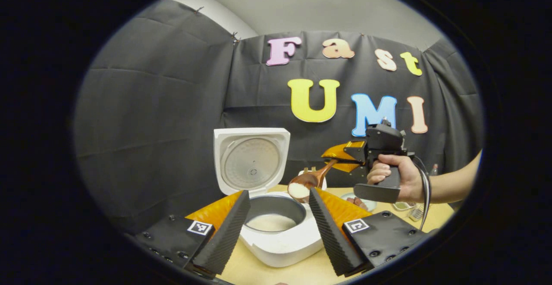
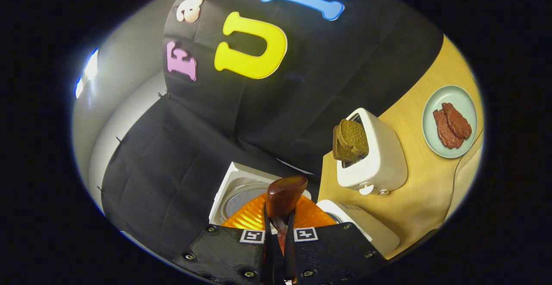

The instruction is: Close the left gripper, press the button to open the rice cooker; take a wooden spoon from the chopstick holder with the right hand, scoop a spoonful of rice and pour it into the rice cooker, then put the wooden spoon back into the chopstick holder.

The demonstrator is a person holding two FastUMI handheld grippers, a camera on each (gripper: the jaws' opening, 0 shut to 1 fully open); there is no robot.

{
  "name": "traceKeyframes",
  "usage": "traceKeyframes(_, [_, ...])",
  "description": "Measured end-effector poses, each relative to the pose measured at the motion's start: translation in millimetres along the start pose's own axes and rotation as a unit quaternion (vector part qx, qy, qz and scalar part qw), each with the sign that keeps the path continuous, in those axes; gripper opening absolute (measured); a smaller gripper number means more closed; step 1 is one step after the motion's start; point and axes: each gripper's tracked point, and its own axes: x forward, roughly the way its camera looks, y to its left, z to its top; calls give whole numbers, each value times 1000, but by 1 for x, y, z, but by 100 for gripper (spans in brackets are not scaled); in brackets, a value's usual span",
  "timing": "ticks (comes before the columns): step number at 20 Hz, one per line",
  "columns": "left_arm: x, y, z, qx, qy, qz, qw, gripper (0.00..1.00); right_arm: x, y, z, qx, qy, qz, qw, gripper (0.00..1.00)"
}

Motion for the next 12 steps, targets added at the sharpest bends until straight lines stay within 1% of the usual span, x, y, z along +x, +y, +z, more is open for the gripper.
traceKeyframes(2, [0,8,0,-1,0,7,1000,95,10,1,-12,-40,15,-9,999,10])
traceKeyframes(4, [-3,13,1,-6,-3,14,1000,95,25,3,-23,-86,29,-17,996,10])
traceKeyframes(5, [-3,16,1,-7,-2,17,1000,99,32,5,-29,-111,36,-20,993,10])
traceKeyframes(6, [-5,18,-2,-8,-1,20,1000,95,39,5,-35,-139,45,-24,989,10])
traceKeyframes(8, [-4,20,-5,-12,1,26,1000,95,47,8,-47,-199,60,-29,978,10])
traceKeyframes(12, [-3,23,-9,-13,5,31,999,95,63,17,-65,-307,79,-26,948,10])
